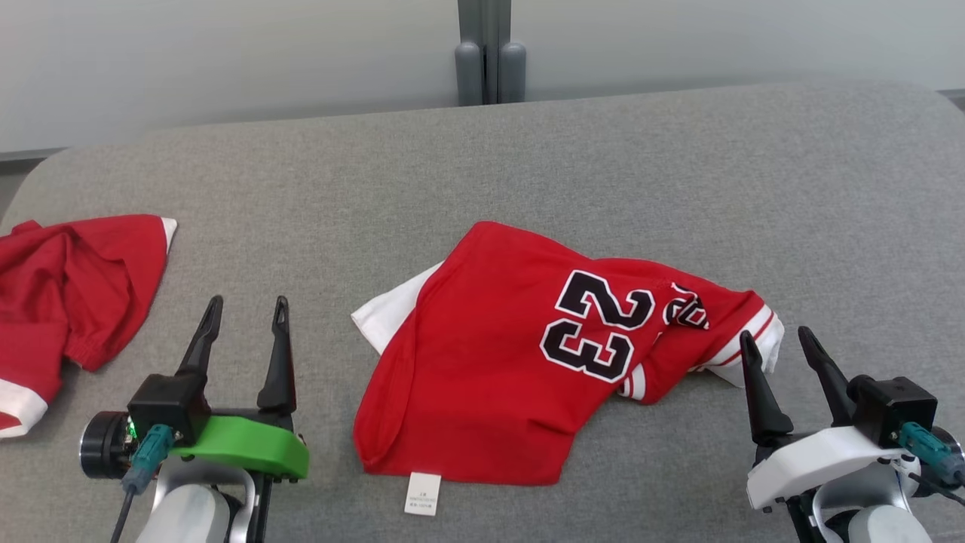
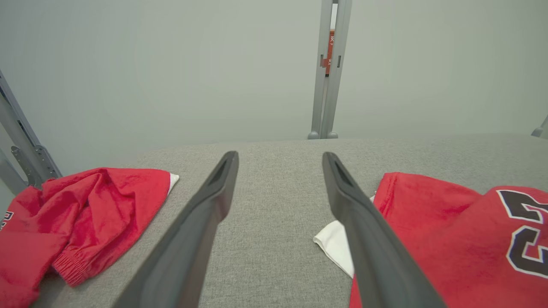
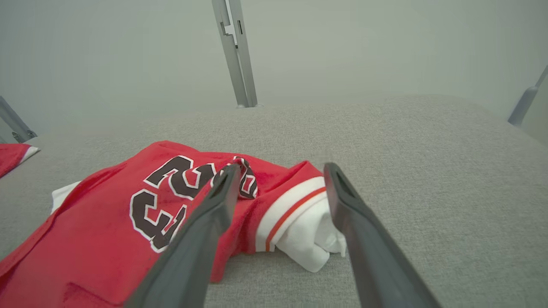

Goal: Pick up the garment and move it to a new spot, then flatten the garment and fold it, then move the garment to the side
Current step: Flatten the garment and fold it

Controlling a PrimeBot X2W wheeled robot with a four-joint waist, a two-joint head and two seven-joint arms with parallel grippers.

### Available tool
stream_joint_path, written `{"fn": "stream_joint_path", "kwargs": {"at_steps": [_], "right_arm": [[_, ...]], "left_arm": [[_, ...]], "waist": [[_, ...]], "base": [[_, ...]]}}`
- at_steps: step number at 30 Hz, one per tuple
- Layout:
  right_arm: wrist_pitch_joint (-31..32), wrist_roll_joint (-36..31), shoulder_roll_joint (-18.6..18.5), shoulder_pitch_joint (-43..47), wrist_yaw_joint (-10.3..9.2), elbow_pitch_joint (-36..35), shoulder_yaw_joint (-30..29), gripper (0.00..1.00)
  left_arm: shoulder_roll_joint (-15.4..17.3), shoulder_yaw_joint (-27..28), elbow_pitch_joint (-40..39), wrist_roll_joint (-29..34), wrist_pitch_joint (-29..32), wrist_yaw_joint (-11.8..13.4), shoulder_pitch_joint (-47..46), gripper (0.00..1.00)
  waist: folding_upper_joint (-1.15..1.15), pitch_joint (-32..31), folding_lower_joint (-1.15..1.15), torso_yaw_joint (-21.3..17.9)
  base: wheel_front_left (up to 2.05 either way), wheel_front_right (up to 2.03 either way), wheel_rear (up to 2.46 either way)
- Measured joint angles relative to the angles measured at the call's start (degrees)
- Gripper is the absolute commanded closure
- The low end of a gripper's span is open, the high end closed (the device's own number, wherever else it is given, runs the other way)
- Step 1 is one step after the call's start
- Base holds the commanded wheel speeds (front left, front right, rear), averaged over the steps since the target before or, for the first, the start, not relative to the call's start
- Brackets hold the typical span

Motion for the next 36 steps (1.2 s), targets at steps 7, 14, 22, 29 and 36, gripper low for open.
{"fn": "stream_joint_path", "kwargs": {"at_steps": [7, 14, 22, 29, 36], "right_arm": [[-1.03, 0.12, -0.37, -3.54, 0.00, 8.86, -1.22, 0.00], [-3.68, 0.74, -0.81, -6.62, 0.00, 14.40, -0.29, 1.00], [-6.01, 0.88, -2.90, -4.28, 0.00, 5.12, -0.84, 1.00], [-0.53, 0.32, -5.24, -2.18, 0.00, -9.35, -3.64, 1.00], [4.15, 0.78, -7.83, -4.79, 0.00, -15.79, -3.71, 1.00]], "left_arm": [[-0.23, -0.58, -0.80, 0.51, -0.04, -0.44, -3.02, 0.00], [-0.38, -0.81, -0.66, 0.92, -0.07, -0.43, -3.87, 0.00], [0.21, -0.16, -1.40, 0.92, -0.13, 0.16, -3.74, 0.00], [0.43, -0.15, -2.69, 0.94, -0.13, 0.67, -3.73, 0.00], [-0.05, -1.00, -3.15, 1.18, -0.13, 0.70, -4.78, 0.00]], "waist": [[0.00, 4.51, 0.00, 1.02], [0.00, 6.83, 0.00, 2.11], [0.00, 6.08, 0.00, 0.60], [0.00, 6.35, 0.00, -0.89], [0.00, 7.77, 0.00, -0.18]], "base": [[0.00, 0.00, 0.00], [0.00, 0.00, 0.00], [0.00, 0.00, 0.00], [0.00, 0.00, 0.00], [0.00, 0.00, 0.00]]}}
